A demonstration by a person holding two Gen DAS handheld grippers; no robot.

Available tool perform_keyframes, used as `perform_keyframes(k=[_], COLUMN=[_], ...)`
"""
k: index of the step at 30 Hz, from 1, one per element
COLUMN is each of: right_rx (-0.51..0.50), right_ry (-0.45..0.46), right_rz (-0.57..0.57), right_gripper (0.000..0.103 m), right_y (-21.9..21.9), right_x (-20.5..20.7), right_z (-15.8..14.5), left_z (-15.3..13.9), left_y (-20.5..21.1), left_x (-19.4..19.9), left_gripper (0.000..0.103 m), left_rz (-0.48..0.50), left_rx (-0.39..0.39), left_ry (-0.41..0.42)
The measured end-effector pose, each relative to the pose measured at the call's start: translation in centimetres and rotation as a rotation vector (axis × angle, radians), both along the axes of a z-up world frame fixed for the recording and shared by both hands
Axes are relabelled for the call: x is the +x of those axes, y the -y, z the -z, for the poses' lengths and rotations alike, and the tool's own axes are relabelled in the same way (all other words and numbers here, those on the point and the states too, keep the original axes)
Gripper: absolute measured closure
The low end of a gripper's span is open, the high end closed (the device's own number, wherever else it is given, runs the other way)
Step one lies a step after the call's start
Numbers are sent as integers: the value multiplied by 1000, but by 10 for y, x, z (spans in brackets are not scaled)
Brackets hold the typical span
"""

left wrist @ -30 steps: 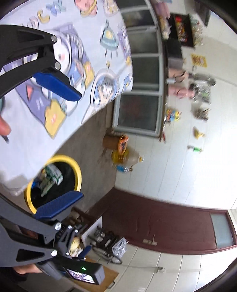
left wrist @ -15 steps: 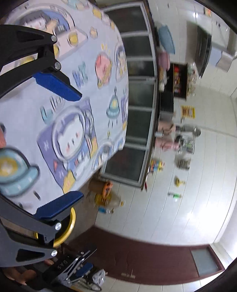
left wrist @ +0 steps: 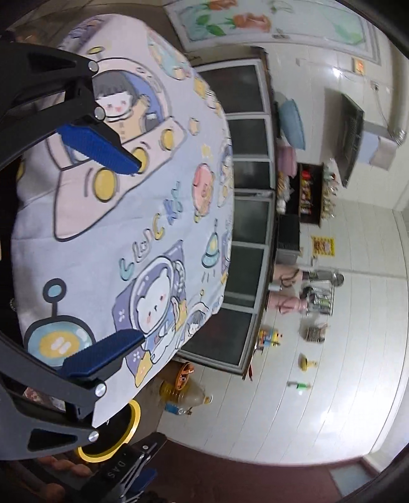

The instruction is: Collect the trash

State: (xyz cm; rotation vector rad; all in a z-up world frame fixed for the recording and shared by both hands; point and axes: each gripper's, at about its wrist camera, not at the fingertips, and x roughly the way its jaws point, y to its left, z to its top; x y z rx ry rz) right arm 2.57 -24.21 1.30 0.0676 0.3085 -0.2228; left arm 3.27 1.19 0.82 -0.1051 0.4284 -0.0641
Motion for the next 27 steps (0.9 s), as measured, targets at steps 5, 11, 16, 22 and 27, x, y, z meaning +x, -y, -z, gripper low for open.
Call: perform_keyframes(k=[5,11,16,22,27], right_rx=[-7,-37,-37,-32,-26], right_ry=[-27,-26,-22,-28,-55], right_rz=[-10,24,64,86,75], right_gripper=[8,8,8,8,8], right_y=[2,3,8,12,10], right_x=[-6,-9,-11,-9,-3], right_z=[10,17,19,24,28], left_z=[10,14,10,15,18], left_y=[0,9,19,26,24], left_x=[-1,4,5,6,7], left_gripper=[8,8,8,8,8], left_rz=[-19,4,-1,4,0], left_rx=[-8,3,15,30,25], left_ry=[-34,-64,-46,-61,-72])
